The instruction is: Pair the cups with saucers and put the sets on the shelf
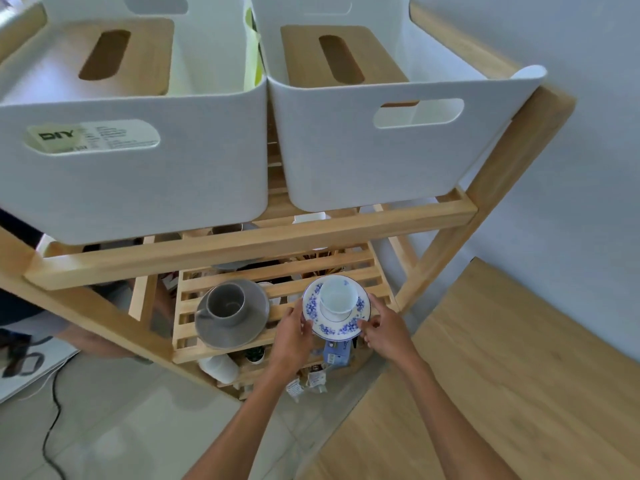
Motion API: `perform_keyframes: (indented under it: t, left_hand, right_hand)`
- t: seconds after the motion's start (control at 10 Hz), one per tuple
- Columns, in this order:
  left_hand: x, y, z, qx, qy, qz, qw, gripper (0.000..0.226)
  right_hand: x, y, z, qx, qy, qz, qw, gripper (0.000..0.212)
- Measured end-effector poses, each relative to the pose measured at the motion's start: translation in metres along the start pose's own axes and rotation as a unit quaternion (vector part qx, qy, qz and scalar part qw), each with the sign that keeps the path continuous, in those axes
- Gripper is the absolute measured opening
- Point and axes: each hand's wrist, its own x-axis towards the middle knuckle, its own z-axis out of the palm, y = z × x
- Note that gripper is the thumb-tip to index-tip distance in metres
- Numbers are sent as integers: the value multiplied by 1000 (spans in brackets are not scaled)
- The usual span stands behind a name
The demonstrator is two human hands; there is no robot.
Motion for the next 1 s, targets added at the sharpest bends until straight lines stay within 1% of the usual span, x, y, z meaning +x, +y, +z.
perform_keyframes:
  t: [0.2, 0.3, 0.4, 0.5, 0.6, 0.7, 0.8, 0.9, 1.0]
  left_hand:
    - [16, -5, 9, 13, 16, -24, 1000, 46]
    - [21, -4, 10, 5, 27, -31, 999, 48]
    - [30, -5, 8, 29, 35, -31, 998, 48]
    - [39, -3, 6, 45, 44, -46, 997, 49]
    - [43, -2, 5, 48, 50, -62, 996, 50]
    - [43, -1, 4, 47, 49, -64, 996, 51]
    - [43, -1, 4, 55, 50, -62, 995, 51]
    - [44, 1, -1, 50, 54, -60, 995, 45]
    - [40, 2, -1, 31, 78, -65, 994, 27]
  right_hand:
    - [30, 12, 5, -19, -16, 4, 1000, 75]
    - [40, 11, 7, -42, -13, 0, 999, 73]
    - [50, 8, 9, -55, -17, -12, 998, 72]
    - [59, 4, 11, -46, -34, -16, 998, 69]
    - [65, -2, 12, -65, -39, -18, 997, 70]
    - [65, -5, 12, -67, -36, -13, 997, 71]
    - [66, -3, 10, -43, -39, -10, 998, 69]
    - [60, -8, 7, -32, -41, 6, 999, 67]
    - [56, -4, 5, -53, -46, 13, 997, 73]
